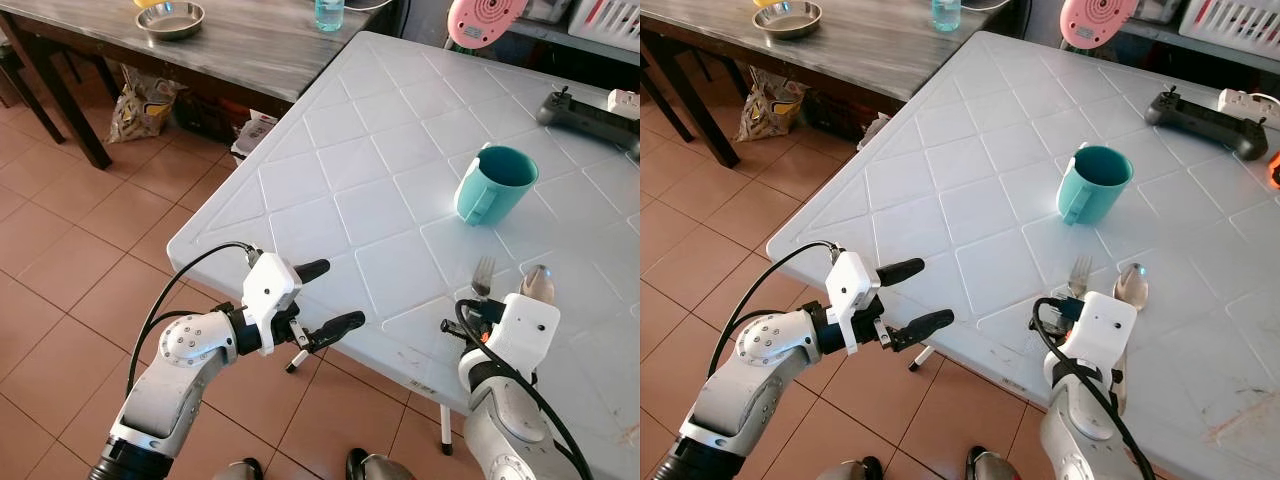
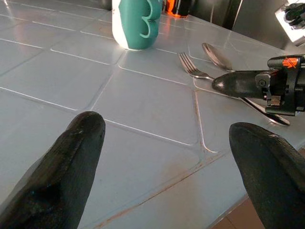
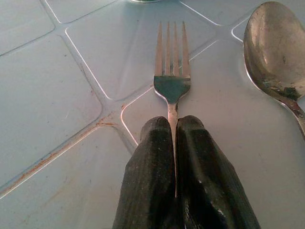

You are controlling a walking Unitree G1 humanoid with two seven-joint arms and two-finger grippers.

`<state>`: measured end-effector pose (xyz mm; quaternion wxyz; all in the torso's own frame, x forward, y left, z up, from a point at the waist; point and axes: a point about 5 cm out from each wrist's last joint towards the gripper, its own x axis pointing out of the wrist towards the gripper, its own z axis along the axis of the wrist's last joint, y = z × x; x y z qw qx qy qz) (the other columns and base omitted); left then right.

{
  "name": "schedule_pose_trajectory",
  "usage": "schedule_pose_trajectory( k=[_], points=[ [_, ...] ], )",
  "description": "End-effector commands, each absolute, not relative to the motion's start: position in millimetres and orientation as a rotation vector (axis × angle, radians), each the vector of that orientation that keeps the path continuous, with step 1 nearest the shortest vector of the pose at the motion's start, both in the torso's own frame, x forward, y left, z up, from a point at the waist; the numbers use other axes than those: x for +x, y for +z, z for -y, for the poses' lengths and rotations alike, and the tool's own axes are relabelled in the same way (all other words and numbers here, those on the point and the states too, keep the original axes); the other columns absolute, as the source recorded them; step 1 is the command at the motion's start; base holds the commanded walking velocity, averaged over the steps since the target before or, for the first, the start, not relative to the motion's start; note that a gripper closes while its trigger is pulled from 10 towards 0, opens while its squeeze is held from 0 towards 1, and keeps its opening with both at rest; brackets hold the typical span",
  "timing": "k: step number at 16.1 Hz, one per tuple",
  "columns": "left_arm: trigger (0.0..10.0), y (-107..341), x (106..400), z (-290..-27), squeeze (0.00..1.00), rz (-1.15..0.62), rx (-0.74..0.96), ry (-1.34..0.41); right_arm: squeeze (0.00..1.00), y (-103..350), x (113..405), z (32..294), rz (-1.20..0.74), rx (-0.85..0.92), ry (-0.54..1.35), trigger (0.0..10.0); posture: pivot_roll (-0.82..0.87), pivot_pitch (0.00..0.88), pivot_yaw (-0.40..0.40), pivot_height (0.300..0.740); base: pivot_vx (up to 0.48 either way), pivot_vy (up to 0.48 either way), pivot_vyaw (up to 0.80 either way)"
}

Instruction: Setting the table

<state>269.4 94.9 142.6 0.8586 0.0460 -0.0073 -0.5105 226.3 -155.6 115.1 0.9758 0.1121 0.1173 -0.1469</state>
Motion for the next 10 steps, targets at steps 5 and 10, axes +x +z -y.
schedule_pose_trajectory(
  k=[5, 10],
  points=[
    [10.0, 138.0, 266.9, -88.7, 0.0, 0.017, 0.095, -1.082, 0.0, 86.7, 214.5, 150.7, -0.413, 0.289, -0.333, 0.0, 0.02, 0.203, 0.006, 0.74, 0.0, 0.0, 0.0],
    [10.0, 158.3, 276.7, -82.5, 0.0, 0.103, 0.079, -1.042, 0.0, 121.4, 224.0, 164.5, -0.23, 0.164, -0.304, 0.0, 0.02, 0.193, -0.001, 0.74, 0.0, 0.0, 0.0]
  ],
)
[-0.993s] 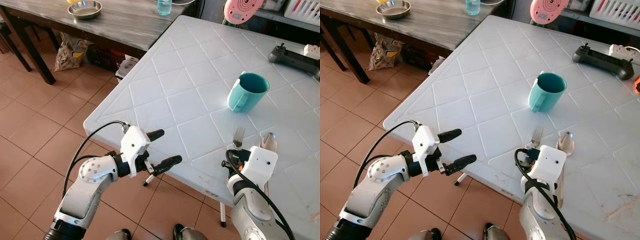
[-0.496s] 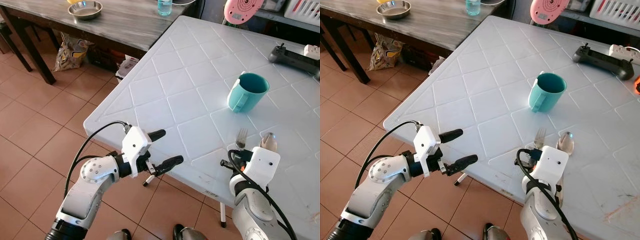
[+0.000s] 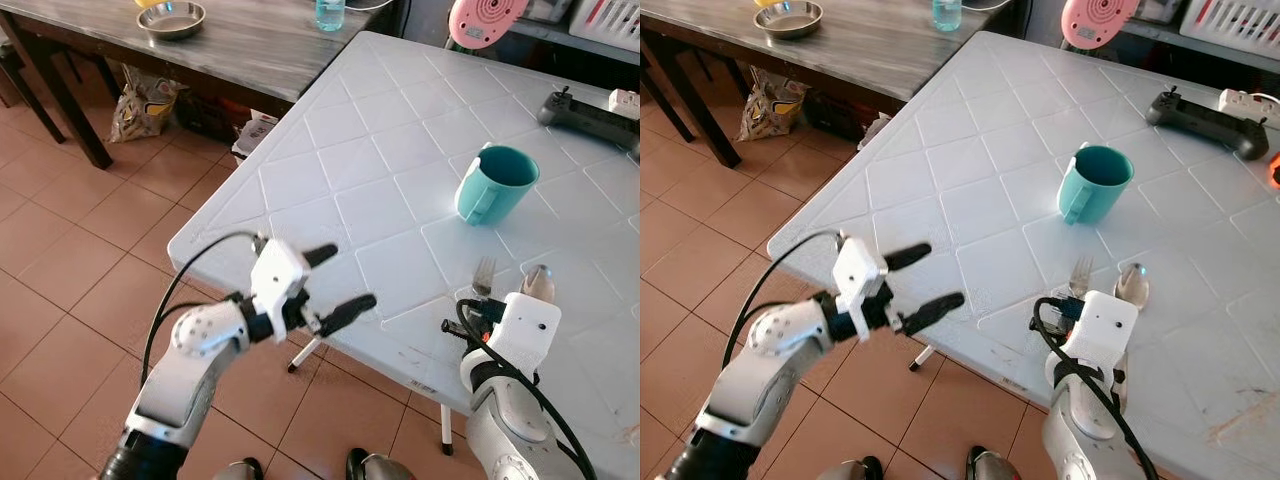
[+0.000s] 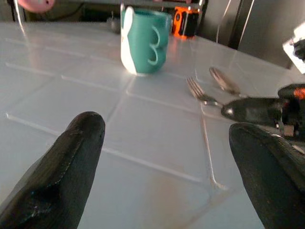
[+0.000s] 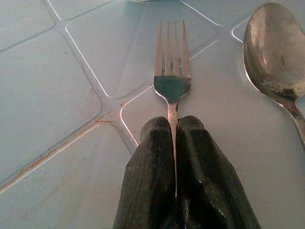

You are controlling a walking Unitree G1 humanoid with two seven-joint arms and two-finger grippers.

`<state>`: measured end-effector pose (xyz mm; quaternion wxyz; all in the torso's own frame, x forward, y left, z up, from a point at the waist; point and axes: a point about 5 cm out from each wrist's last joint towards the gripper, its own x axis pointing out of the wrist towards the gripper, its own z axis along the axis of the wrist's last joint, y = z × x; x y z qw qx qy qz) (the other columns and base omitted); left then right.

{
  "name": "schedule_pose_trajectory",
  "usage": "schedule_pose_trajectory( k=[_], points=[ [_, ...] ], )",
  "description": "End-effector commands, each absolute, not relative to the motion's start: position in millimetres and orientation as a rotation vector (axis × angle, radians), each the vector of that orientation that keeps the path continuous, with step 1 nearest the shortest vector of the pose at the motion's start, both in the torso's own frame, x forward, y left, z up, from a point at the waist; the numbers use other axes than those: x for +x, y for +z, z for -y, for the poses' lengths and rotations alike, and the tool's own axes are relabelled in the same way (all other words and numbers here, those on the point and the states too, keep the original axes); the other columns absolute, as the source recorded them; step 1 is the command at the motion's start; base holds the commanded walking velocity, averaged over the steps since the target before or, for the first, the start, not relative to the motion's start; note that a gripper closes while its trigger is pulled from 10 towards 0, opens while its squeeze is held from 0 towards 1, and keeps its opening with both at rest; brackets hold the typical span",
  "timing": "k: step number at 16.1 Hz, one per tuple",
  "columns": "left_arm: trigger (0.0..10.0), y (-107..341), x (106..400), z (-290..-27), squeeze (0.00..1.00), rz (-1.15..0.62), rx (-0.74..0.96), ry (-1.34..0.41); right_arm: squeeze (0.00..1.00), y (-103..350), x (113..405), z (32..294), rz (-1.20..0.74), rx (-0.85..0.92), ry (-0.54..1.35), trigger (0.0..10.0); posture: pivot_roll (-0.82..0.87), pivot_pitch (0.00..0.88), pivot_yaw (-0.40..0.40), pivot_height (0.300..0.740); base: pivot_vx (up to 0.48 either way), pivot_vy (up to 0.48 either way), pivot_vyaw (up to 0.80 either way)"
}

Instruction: Setting the table

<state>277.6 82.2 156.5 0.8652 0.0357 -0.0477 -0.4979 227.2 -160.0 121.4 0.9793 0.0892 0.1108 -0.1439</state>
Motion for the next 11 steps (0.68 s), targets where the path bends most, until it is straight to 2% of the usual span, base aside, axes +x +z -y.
schedule_pose_trajectory(
  k=[1, 6, 11],
  points=[
    [10.0, 159.8, 276.5, -81.6, 0.0, 0.11, 0.076, -1.043, 0.0, 124.8, 223.8, 165.6, -0.207, 0.152, -0.299, 0.0, 0.02, 0.191, -0.003, 0.74, 0.0, 0.0, 0.0],
    [10.0, 169.5, 290.8, -82.8, 0.0, 0.176, 0.074, -0.931, 0.0, 145.9, 227.8, 171.5, -0.042, 0.02, -0.271, 0.0, 0.02, 0.175, -0.014, 0.74, 0.0, 0.0, 0.0],
    [10.0, 170.2, 312.9, -105.5, 0.0, 0.226, 0.106, -0.593, 0.0, 167.3, 231.5, 174.3, 0.116, -0.07, -0.26, 0.0, 0.03, 0.149, -0.032, 0.74, 0.0, 0.0, 0.0]
  ],
)
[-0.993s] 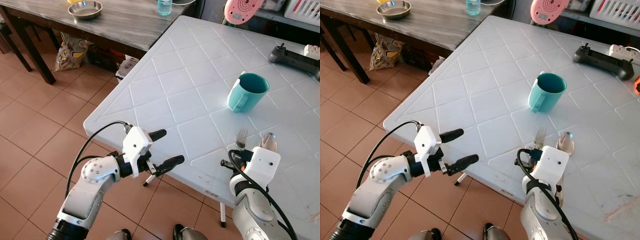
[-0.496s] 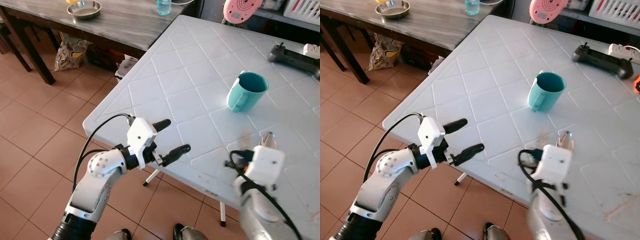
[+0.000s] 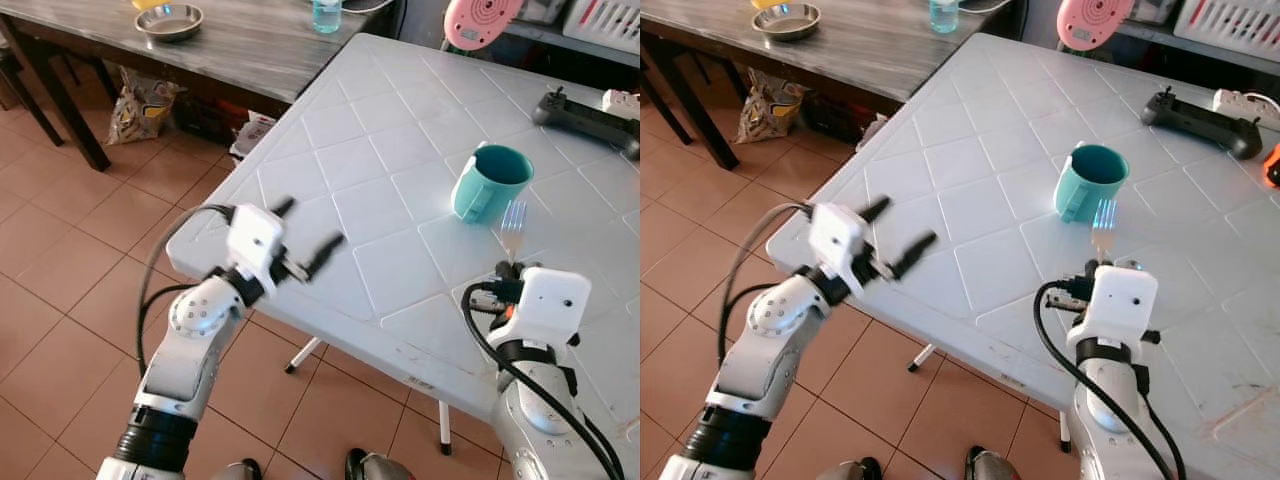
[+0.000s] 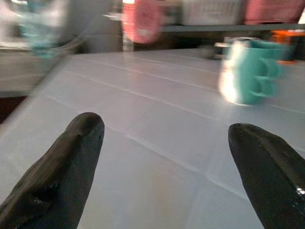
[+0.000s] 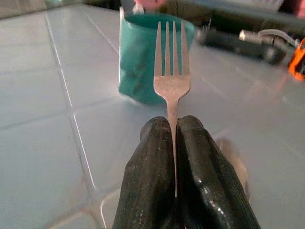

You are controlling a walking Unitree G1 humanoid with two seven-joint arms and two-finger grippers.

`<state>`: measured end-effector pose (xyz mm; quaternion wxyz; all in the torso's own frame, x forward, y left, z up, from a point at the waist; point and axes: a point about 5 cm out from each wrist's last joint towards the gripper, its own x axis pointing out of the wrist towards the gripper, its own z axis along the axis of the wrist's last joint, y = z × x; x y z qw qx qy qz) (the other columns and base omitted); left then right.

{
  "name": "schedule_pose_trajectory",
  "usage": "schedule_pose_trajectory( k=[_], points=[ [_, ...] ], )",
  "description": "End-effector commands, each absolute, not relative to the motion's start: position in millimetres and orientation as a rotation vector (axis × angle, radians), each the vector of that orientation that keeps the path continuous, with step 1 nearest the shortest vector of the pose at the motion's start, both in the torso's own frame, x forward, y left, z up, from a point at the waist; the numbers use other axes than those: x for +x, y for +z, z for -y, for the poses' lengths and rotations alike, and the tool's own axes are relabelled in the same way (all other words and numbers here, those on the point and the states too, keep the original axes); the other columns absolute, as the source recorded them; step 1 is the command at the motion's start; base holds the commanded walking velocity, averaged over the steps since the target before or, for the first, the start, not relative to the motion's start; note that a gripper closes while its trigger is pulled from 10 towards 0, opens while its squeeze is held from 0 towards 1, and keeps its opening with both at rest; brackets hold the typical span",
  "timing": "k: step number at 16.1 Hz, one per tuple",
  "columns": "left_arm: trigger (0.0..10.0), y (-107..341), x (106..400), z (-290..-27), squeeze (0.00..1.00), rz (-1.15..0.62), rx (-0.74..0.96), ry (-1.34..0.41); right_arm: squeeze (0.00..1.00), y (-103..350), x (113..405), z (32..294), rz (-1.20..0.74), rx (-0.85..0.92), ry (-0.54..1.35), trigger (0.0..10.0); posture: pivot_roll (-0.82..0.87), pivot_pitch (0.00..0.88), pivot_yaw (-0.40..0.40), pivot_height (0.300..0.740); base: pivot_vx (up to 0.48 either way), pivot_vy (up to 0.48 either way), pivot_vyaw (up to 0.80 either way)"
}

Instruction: Setting the table

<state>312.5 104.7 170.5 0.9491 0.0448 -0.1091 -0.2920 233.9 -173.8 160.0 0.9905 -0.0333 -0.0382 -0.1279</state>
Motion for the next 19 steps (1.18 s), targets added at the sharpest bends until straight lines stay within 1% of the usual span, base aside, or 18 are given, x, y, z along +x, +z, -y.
schedule_pose_trajectory(
  k=[1, 2, 3, 4, 5, 6, 8, 10, 15, 16, 19],
  points=[
    [10.0, 167.6, 316.1, -112.8, 0.0, 0.214, 0.089, -0.494, 0.0, 172.2, 232.0, 175.6, 0.145, -0.086, -0.255, 0.0, 0.04, 0.139, -0.041, 0.74, 0.0, 0.0, 0.0],
    [10.0, 164.8, 315.2, -116.5, 0.0, 0.206, 0.076, -0.462, 0.0, 174.2, 232.3, 175.9, 0.157, -0.086, -0.254, 0.0, 0.04, 0.137, -0.041, 0.74, 0.0, 0.0, 0.0],
    [10.0, 160.2, 311.7, -120.8, 0.0, 0.218, 0.116, -0.409, 0.0, 176.2, 232.4, 177.9, 0.17, -0.085, -0.253, 0.0, 0.04, 0.135, -0.043, 0.74, 0.0, 0.0, 0.0],
    [10.0, 157.2, 311.0, -122.1, 0.0, 0.21, 0.11, -0.394, 0.0, 177.3, 232.3, 178.6, 0.18, -0.092, -0.255, 1.7, 0.05, 0.128, -0.046, 0.74, 0.0, 0.0, 0.0],
    [10.0, 156.5, 310.7, -122.6, 0.0, 0.209, 0.108, -0.39, 0.0, 177.3, 232.2, 178.5, 0.181, -0.093, -0.255, 5.8, 0.05, 0.128, -0.046, 0.74, 0.0, 0.0, 0.0],
    [10.0, 155.4, 313.1, -125.2, 0.0, 0.212, 0.114, -0.349, 0.0, 178.4, 232.0, 178.7, 0.19, -0.112, -0.255, 10.0, 0.05, 0.124, -0.049, 0.74, 0.0, 0.0, 0.0],
    [10.0, 154.8, 317.4, -128.8, 0.0, 0.215, 0.126, -0.279, 0.0, 179.2, 231.3, 177.6, 0.21, -0.156, -0.234, 10.0, 0.05, 0.121, -0.048, 0.74, 0.0, 0.0, 0.0],
    [10.0, 155.1, 318.5, -132.5, 0.0, 0.223, 0.134, -0.224, 0.0, 176.7, 230.0, 177.8, 0.207, -0.153, -0.235, 10.0, 0.05, 0.118, -0.048, 0.74, 0.0, 0.0, 0.0],
    [10.0, 148.0, 320.1, -130.3, 0.0, 0.208, 0.131, -0.214, 0.0, 171.1, 228.8, 182.7, 0.187, -0.149, -0.249, 10.0, 0.04, 0.112, -0.048, 0.74, 0.0, 0.0, 0.0],
    [10.0, 147.8, 321.2, -129.6, 0.0, 0.205, 0.129, -0.213, 0.0, 171.6, 229.0, 183.2, 0.189, -0.146, -0.25, 10.0, 0.04, 0.113, -0.047, 0.74, 0.0, 0.0, -0.55],
    [10.0, 146.7, 322.2, -127.8, 0.0, 0.203, 0.136, -0.225, 0.0, 170.7, 228.7, 181.4, 0.183, -0.138, -0.243, 10.0, 0.03, 0.118, -0.041, 0.74, 0.0, 0.48, -0.53]
  ],
)
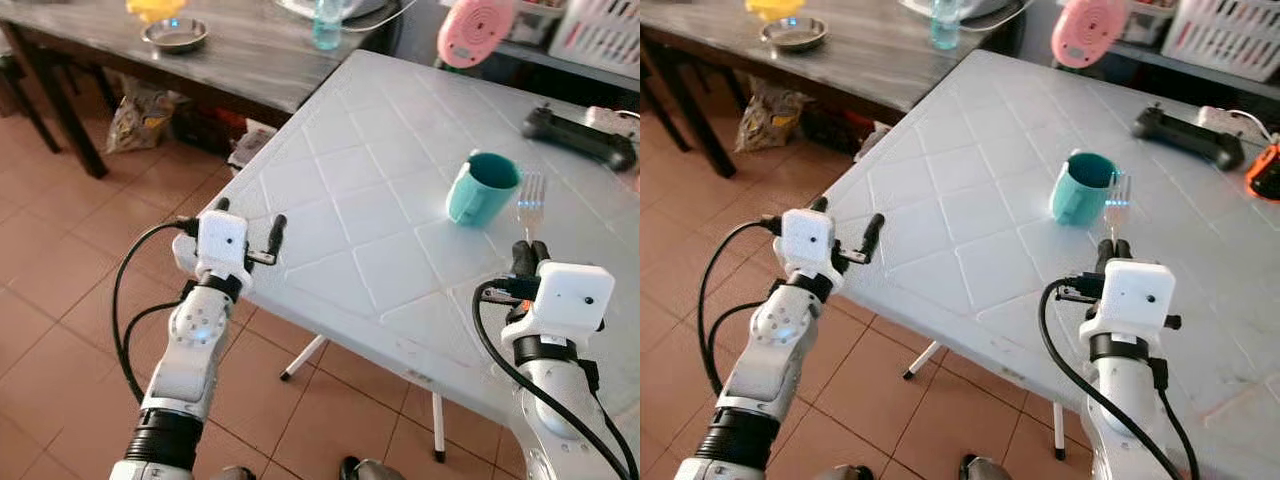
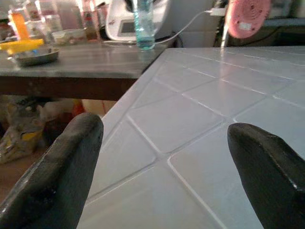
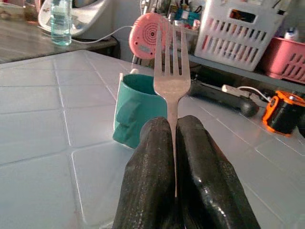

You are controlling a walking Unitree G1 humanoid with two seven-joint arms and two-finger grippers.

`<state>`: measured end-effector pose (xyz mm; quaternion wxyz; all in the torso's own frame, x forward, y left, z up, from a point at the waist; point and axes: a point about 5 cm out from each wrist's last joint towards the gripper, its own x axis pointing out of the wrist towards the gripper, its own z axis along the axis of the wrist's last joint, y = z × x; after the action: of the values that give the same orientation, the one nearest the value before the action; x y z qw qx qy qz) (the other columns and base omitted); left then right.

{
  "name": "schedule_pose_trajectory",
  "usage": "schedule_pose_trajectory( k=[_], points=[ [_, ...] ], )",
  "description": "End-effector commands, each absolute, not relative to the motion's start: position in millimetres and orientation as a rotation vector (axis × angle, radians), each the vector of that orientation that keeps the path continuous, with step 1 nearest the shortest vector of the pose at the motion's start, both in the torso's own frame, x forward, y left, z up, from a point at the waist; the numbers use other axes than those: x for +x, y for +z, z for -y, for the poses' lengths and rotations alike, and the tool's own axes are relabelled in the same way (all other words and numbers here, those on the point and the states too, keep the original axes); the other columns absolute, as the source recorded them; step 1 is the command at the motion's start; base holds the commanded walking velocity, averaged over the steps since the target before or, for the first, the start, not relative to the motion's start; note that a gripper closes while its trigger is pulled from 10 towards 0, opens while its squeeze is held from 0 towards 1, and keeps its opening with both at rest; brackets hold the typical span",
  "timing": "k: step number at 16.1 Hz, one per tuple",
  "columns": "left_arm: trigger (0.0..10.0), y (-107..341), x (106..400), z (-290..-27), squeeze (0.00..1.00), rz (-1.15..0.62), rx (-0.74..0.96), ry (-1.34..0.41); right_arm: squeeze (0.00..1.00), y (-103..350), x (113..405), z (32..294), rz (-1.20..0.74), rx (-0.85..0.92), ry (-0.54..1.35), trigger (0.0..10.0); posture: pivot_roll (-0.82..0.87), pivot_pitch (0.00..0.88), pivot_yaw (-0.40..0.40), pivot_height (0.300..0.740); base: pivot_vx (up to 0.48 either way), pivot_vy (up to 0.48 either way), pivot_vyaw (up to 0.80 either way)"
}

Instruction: Setting the table

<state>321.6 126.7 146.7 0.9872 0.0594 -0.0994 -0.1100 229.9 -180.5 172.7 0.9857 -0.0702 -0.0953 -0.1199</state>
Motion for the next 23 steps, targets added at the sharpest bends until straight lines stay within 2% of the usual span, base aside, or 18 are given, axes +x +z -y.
schedule_pose_trajectory(
  k=[1, 16, 23],
  points=[
    [10.0, 146.8, 322.0, -127.5, 0.0, 0.206, 0.144, -0.23, 0.0, 170.0, 228.4, 181.0, 0.181, -0.137, -0.243, 10.0, 0.03, 0.12, -0.041, 0.74, 0.0, 0.48, -0.55],
    [10.0, 153.4, 328.2, -116.9, 0.0, 0.252, 0.129, -0.25, 0.0, 168.7, 228.6, 180.9, 0.19, -0.133, -0.265, 10.0, 0.04, 0.124, -0.032, 0.74, 0.0, 0.48, -0.03],
    [10.0, 157.7, 327.9, -107.3, 0.0, 0.285, 0.1, -0.316, 0.0, 167.5, 227.1, 183.5, 0.187, -0.145, -0.275, 10.0, 0.03, 0.12, -0.036, 0.74, 0.0, 0.0, -0.33]
  ],
)
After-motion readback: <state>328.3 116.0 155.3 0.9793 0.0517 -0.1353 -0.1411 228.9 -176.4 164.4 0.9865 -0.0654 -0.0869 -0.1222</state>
